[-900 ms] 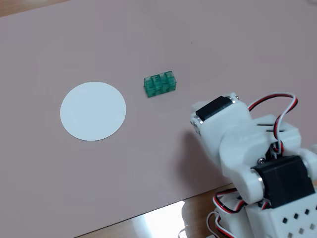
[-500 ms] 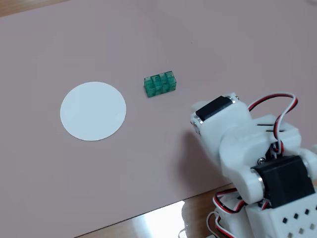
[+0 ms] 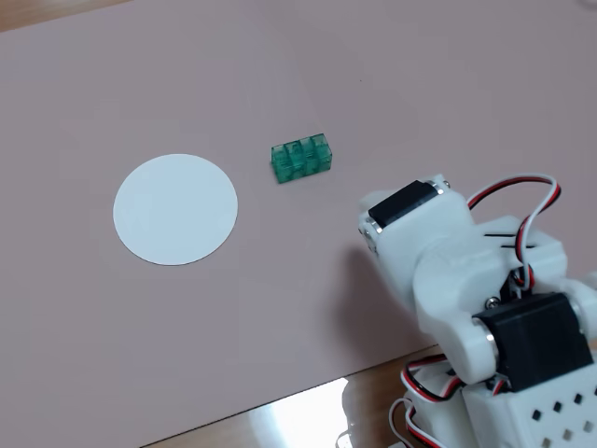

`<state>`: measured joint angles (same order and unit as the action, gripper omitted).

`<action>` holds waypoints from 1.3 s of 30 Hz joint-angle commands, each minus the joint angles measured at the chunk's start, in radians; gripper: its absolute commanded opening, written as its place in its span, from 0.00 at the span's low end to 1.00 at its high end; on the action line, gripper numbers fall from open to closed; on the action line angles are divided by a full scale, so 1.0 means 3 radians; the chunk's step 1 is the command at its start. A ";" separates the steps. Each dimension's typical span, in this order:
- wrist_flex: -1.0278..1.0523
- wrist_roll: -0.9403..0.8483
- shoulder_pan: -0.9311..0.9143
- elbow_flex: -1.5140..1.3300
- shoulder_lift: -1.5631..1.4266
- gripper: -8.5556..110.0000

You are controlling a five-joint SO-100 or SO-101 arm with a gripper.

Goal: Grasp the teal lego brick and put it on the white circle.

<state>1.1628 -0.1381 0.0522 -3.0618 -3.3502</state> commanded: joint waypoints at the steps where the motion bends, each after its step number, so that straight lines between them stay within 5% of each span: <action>1: -0.0036 0.0020 0.0015 0.0015 -0.0020 0.07; 39: -0.0041 0.0148 -0.0072 0.0046 -0.0020 0.07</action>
<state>1.1628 -0.1104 0.0506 -3.0618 -3.3502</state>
